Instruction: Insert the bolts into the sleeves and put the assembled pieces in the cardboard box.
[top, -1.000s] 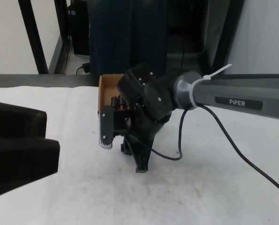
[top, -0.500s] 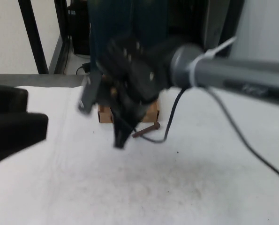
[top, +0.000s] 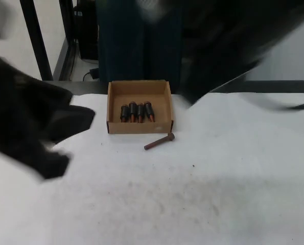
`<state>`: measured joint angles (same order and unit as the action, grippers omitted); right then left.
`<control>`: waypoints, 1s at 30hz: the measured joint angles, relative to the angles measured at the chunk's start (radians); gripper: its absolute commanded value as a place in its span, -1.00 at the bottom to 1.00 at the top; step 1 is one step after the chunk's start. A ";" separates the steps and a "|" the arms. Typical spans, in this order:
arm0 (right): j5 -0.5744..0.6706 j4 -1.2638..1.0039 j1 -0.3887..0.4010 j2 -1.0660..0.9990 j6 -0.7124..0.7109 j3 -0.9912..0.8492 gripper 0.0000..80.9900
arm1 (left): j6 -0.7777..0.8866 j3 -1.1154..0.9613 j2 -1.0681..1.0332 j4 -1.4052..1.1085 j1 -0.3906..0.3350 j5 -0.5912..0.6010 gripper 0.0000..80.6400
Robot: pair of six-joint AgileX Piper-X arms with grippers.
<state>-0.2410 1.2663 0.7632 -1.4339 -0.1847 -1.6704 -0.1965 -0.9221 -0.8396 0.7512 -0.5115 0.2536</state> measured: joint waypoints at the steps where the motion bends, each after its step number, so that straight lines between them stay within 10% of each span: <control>1: 0.000 0.006 -0.008 0.048 0.021 0.000 -0.99 | -0.003 0.000 -0.048 -0.021 0.017 0.017 -0.05; 30: -0.006 0.035 -0.077 0.765 0.291 0.434 -0.99 | -0.231 -0.690 -1.246 0.125 -0.026 -0.047 -0.05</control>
<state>-0.2470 1.3011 0.6866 -0.6692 0.1062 -1.2361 -0.4271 -1.6122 -2.0852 0.8762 -0.5371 0.2066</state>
